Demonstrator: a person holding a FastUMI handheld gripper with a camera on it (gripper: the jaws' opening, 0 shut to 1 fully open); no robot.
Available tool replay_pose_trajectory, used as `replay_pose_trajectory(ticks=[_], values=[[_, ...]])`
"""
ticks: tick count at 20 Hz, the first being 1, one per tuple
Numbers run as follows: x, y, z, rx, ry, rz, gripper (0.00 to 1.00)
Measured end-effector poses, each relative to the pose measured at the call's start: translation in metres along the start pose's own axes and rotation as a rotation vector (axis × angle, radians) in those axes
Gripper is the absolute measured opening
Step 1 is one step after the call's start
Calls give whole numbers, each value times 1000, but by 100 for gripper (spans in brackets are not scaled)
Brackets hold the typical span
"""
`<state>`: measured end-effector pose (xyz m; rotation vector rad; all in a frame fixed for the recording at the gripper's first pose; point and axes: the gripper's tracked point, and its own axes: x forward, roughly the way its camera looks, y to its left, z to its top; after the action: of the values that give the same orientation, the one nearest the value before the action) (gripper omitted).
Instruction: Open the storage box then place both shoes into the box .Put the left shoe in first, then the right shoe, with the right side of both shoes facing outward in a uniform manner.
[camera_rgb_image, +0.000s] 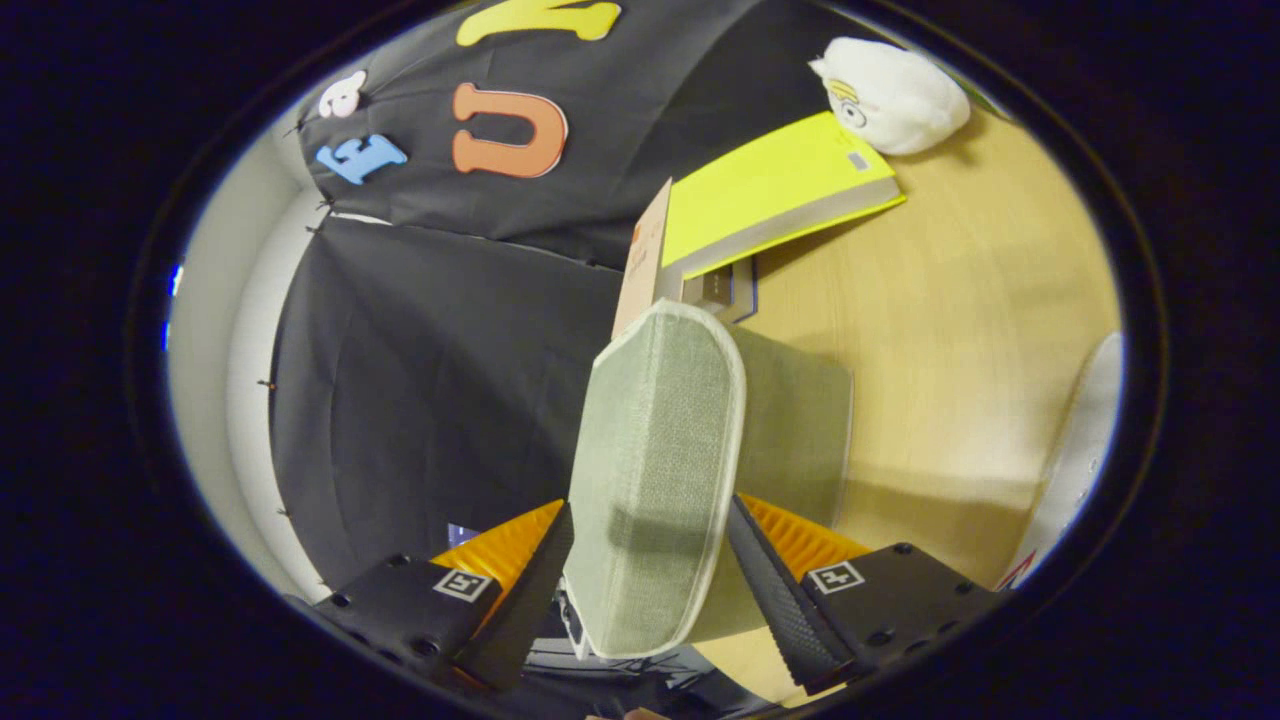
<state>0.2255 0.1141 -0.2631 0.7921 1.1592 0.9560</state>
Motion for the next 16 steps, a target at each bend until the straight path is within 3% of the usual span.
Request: replay_pose_trajectory(ticks=[4,8,12,16], values=[[16,-6,-6,49,71,44,98],[14,-2,-7,95,73,38,85],[9,2,-8,64,68,-31,73],[2,4,-8,45,60,-124,67]])
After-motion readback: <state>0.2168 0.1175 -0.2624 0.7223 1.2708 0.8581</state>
